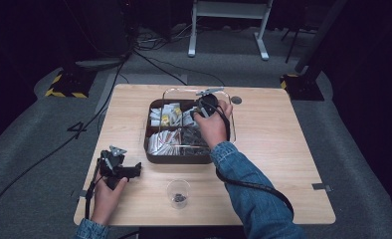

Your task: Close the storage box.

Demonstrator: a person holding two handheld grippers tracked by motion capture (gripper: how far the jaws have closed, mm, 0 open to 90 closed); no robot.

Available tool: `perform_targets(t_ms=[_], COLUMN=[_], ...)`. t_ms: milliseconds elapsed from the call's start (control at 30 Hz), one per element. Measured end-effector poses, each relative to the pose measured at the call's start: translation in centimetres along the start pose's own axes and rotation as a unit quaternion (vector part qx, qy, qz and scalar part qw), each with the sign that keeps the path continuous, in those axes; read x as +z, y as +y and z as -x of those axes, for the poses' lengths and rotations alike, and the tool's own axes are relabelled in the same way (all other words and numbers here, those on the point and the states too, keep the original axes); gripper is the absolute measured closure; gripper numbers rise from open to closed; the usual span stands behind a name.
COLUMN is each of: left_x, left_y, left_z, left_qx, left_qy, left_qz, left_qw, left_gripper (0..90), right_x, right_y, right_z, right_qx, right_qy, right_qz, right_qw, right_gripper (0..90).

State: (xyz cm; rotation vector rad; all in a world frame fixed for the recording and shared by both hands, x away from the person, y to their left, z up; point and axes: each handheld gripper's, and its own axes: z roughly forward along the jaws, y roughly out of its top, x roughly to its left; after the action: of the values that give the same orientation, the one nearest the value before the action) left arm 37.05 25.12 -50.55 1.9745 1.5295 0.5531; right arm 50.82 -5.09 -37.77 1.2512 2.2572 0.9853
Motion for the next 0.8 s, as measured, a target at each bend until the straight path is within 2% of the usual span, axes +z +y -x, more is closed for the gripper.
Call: perform_targets(t_ms=[433, 800], left_x=[0.0, 0.0], left_y=[0.0, 0.0], left_z=[0.0, 0.0], left_qx=[0.000, 0.000], left_qy=[0.000, 0.000], left_qz=[0.000, -0.001], left_qw=[1.0000, 1.0000], left_gripper=[0.1, 0.1], right_x=[1.9, 3.5], right_y=[0.4, 0.1], right_z=[-2.5, -3.7], right_qx=[0.004, 0.000], right_qy=[0.003, 0.005], right_qz=[0.003, -0.005], right_qw=[1.0000, 1.0000], right_gripper=[58.8, 58.9])
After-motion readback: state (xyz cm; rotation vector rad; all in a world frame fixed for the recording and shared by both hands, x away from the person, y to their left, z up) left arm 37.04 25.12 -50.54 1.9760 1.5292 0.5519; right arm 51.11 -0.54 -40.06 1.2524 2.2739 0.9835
